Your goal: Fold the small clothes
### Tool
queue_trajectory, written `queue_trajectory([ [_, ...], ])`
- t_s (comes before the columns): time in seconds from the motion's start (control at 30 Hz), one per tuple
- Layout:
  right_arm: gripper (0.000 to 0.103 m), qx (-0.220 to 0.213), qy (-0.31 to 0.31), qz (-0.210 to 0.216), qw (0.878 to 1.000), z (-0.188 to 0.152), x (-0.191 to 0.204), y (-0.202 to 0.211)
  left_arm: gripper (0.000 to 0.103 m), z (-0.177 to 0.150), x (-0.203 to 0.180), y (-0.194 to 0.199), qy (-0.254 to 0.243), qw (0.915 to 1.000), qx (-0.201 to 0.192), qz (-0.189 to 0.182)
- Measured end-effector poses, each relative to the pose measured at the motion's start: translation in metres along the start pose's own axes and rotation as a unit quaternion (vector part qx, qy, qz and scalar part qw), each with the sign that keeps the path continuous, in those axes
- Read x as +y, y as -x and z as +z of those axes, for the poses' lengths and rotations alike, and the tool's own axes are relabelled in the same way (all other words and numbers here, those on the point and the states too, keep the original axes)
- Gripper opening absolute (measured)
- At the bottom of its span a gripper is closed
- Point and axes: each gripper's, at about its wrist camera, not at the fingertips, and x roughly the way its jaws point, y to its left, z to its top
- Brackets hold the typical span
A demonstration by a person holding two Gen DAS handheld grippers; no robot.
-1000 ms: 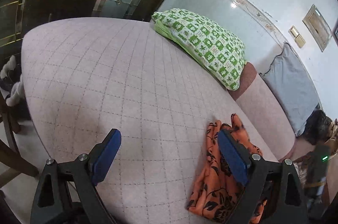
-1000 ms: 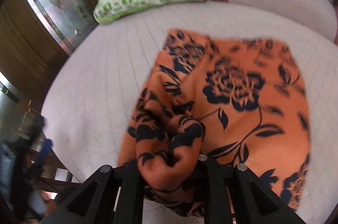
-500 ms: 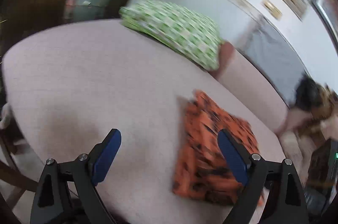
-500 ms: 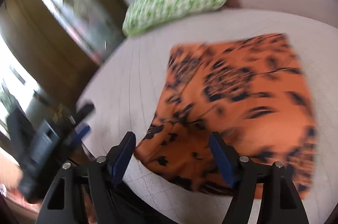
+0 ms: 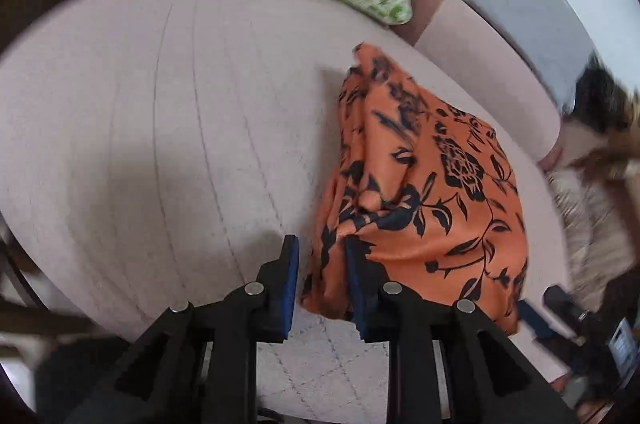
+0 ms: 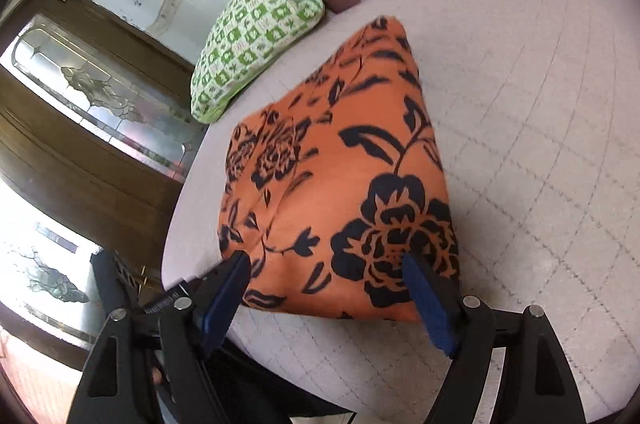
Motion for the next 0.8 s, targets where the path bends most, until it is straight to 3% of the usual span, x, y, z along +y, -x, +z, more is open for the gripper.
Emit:
queue_trajectory([
  [0.1, 0.081, 0.003, -0.008, 0.019, 1.000, 0.006, -0.001, 0.003, 0.033, 0.002, -0.013, 0.013, -0.025, 0.9995, -0.006, 0.016],
  [0.17, 0.081, -0.007, -0.004, 0.031, 0.999, 0.012, -0.003, 0.013, 0.062, 0.009, -0.020, 0.030, -0.036, 0.9984, -0.033, 0.029],
  [0.27, 0.083, -0.021, -0.001, 0.033, 0.999, 0.027, -0.010, 0.026, 0.063, 0.027, -0.040, 0.050, -0.079, 0.9928, -0.086, 0.024],
  [0.37, 0.084, -0.017, -0.012, 0.015, 1.000, 0.049, -0.028, 0.019, 0.063, 0.048, -0.065, 0.036, -0.127, 0.9888, -0.079, -0.003],
  [0.53, 0.084, 0.036, -0.068, 0.050, 0.996, 0.081, -0.060, -0.025, 0.063, 0.062, -0.086, -0.004, -0.177, 0.9821, -0.052, -0.037],
  [0.57, 0.084, 0.043, -0.081, 0.054, 0.994, 0.084, -0.065, -0.034, 0.063, 0.062, -0.086, -0.016, -0.188, 0.9807, -0.042, -0.036],
  [0.67, 0.083, 0.067, -0.100, 0.079, 0.990, 0.088, -0.068, -0.058, 0.055, 0.058, -0.071, -0.062, -0.191, 0.9812, 0.003, 0.031],
  [0.7, 0.072, 0.070, -0.099, 0.069, 0.990, 0.088, -0.068, -0.062, 0.055, 0.057, -0.066, -0.068, -0.183, 0.9823, 0.005, 0.040],
  [0.73, 0.041, 0.073, -0.096, 0.057, 0.991, 0.088, -0.066, -0.064, 0.057, 0.058, -0.059, -0.071, -0.175, 0.9836, 0.003, 0.044],
  [0.8, 0.034, 0.050, -0.076, 0.042, 0.995, 0.087, -0.055, -0.051, 0.058, 0.061, -0.056, -0.073, -0.163, 0.9860, 0.012, 0.033],
])
